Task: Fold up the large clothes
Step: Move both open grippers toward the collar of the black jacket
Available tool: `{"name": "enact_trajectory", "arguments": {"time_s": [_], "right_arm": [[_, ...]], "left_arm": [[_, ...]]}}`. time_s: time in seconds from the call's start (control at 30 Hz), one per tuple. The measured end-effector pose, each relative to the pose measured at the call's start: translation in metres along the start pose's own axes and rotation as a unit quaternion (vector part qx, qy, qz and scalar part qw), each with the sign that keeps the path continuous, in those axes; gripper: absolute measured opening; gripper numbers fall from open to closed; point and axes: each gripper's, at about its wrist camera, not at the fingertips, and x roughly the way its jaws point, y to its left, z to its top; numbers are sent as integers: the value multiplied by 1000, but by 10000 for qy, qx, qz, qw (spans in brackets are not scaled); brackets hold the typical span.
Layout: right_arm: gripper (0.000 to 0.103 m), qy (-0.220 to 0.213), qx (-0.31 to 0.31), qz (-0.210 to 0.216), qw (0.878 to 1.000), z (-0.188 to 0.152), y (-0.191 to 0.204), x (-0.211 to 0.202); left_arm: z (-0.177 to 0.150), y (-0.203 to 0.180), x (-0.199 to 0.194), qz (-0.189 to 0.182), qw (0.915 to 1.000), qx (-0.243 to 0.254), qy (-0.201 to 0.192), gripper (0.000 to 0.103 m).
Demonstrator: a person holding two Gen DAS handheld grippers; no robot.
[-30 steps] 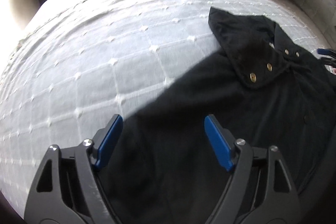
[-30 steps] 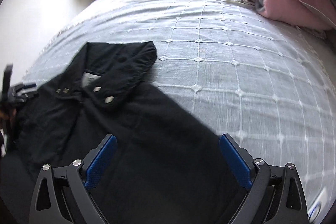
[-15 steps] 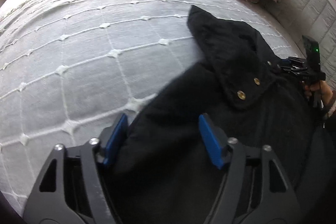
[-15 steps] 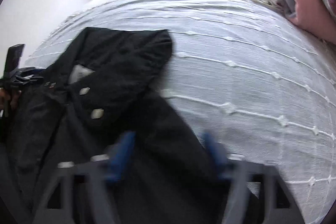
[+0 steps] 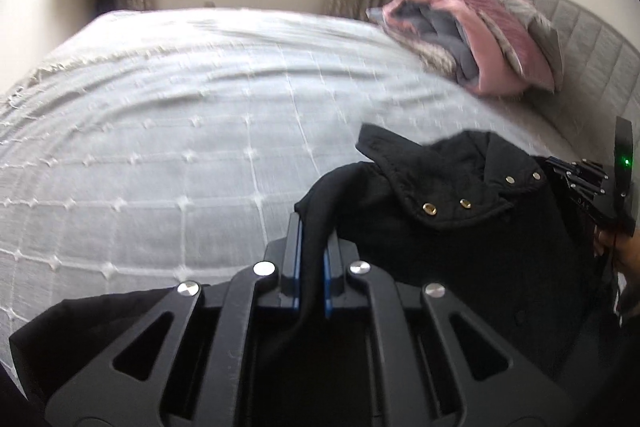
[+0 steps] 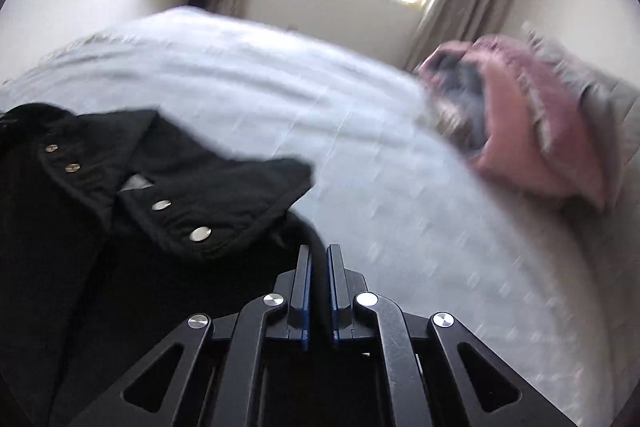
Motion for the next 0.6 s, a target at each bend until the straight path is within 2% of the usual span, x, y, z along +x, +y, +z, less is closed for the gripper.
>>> {"name": "enact_trajectory", "arguments": {"time_s": [0.07,0.1,0.13,0.17,0.27,0.4,0.53,0.6], "right_arm": [[1,-351,192,-529,9978,24,-13,1],[2,-336,325,-543,9974,34,-17,6],[2,-187,546,-415,9975,40,-23,17],[3,-49,800,-254,9965,41,-30,27],[9,423,1223,375,9909,25,-33,55],[10,1162,1391,999,9784,-12,-25,75],[10,1101,1682,1370,9700,-21,-34,46],[14,1088,1781,1455,9671,-20,-43,25]], "left_arm": [[10,2,14,41,9999,-107,-129,11],[13,5,25,57,9999,-148,-29,18],[11,8,44,202,9993,-167,274,24],[6,13,64,501,9967,-155,627,35],[-16,21,104,1027,9882,-14,1139,72],[-16,18,101,1056,9883,53,1100,74],[-14,3,68,887,9908,201,1006,75],[-12,-7,39,727,9928,127,939,82]]}}
